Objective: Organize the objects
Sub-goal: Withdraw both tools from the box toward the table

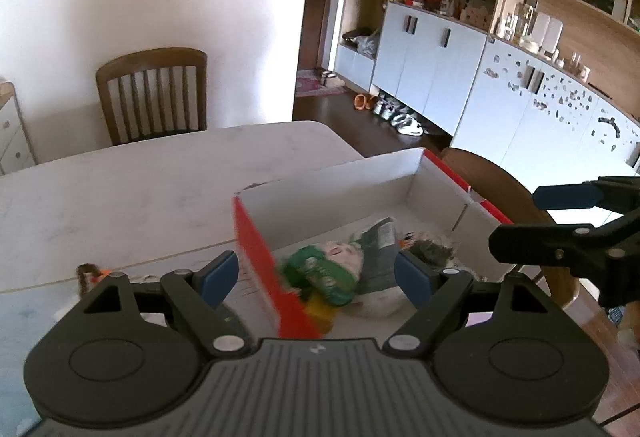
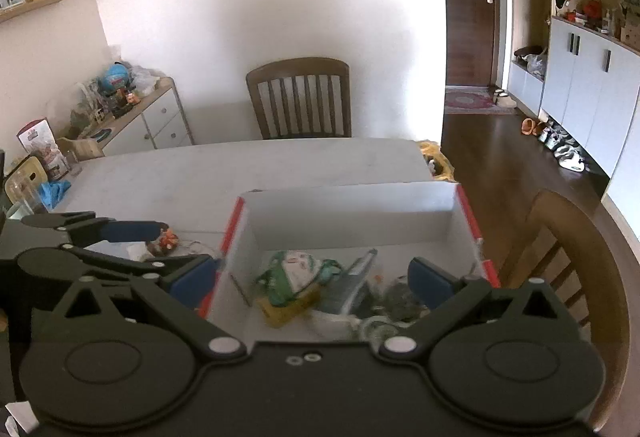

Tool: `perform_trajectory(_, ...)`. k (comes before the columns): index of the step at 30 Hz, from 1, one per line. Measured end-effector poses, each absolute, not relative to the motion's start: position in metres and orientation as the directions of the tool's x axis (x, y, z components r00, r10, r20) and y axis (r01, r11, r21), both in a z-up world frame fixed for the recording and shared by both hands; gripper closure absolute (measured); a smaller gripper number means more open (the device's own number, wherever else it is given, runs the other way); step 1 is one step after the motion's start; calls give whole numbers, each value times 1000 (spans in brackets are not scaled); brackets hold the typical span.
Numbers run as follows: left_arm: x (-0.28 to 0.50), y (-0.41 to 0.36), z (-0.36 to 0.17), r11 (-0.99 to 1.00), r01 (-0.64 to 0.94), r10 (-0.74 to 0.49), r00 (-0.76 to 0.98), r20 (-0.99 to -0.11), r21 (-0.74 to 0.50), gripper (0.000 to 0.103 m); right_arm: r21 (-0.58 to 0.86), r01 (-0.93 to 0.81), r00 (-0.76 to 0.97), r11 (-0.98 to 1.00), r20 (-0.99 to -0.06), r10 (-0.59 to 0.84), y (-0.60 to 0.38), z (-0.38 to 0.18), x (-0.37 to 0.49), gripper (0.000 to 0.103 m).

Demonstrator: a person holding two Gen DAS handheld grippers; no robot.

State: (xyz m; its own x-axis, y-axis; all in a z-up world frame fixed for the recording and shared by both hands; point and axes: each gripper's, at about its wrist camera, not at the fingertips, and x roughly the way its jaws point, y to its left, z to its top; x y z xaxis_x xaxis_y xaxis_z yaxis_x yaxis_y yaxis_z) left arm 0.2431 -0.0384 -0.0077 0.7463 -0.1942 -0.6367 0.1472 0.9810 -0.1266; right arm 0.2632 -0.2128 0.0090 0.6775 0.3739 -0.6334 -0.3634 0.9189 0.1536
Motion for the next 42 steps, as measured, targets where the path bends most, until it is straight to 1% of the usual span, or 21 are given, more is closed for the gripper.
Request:
perform_trajectory(10, 212, 34, -3, 989, 83, -141, 761, -633, -121, 18, 163, -391, 664, 906, -632, 400, -146, 8, 247, 1)
perform_trajectory(20, 194, 106, -13, 993, 38, -101, 762, -640, -111, 18, 151, -422, 650, 894, -637, 414, -79, 0, 242, 1)
perform_trajectory(25, 189, 133, -27, 995, 31, -88, 754, -650, -99, 18, 168, -424, 620, 890, -662, 421, -53, -9, 248, 1)
perform_trajectory(33, 191, 167, -54, 997, 14, -59, 742, -668, -72, 18, 147, -430, 590, 891, -702, 400, -19, -24, 263, 1)
perform_trajectory(35, 196, 175, -63, 999, 11, -39, 739, -673, -46, 18, 144, -438, 573, 887, -715, 400, -9, -31, 268, 2)
perform_trajectory(39, 211, 193, -83, 999, -13, -17, 721, -693, -39, 18, 125, -469, 538, 874, -745, 395, 9, -47, 277, 3)
perform_trajectory(42, 223, 200, -99, 1000, -2, -7, 710, -705, -11, 18, 124, -487, 504, 865, -768, 394, 22, -60, 282, 4)
